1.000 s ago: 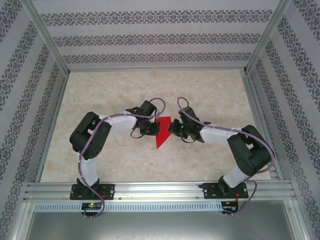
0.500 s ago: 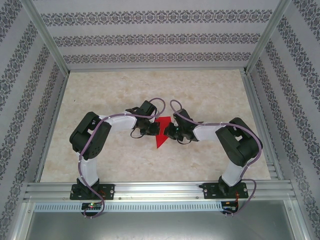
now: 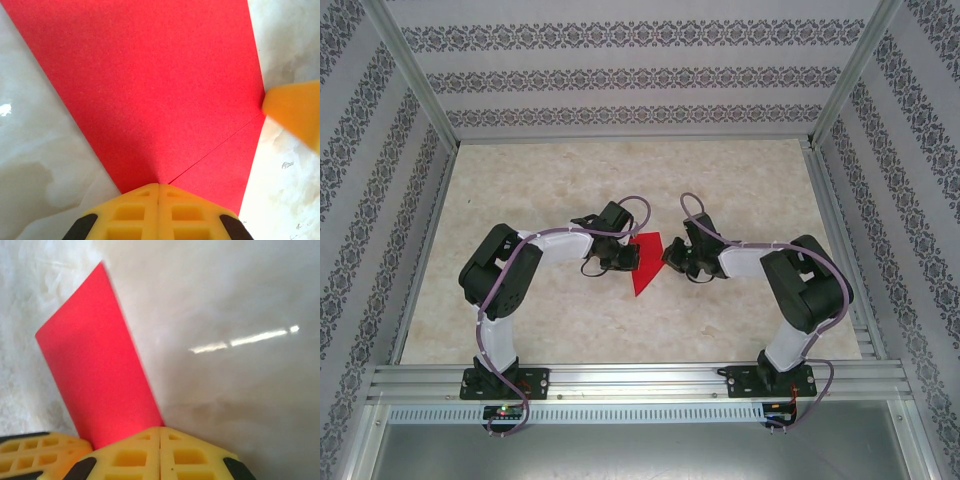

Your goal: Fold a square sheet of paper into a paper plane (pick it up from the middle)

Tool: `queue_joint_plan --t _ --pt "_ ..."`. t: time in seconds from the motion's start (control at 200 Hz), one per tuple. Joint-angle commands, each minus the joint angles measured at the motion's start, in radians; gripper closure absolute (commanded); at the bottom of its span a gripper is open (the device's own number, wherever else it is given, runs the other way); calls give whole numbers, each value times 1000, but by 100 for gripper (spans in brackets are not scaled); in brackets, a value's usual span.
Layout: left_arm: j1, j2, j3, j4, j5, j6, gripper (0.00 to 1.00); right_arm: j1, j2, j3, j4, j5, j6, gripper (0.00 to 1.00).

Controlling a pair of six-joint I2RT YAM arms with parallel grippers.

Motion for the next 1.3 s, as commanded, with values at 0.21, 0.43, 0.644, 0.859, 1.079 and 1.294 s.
queue_joint_plan --t 0.21,0.43,0.644,0.859,1.079,1.294 --pt "10 93 -75 -95 -162 8 100 50 -201 -48 -36 108 18 93" --pt "9 96 -94 -64 -155 -11 100 226 -246 -168 132 120 189 95" --pt "9 99 -111 -43 -149 -15 100 326 -183 -176 235 117 246 96" --pt "10 99 -121 -34 -146 -18 100 350 -85 -146 283 95 270 96" --pt "10 99 -126 -30 -151 -17 100 358 -39 -146 272 87 277 96" --pt "9 99 -120 -38 -168 -12 100 362 -33 -146 209 92 270 96"
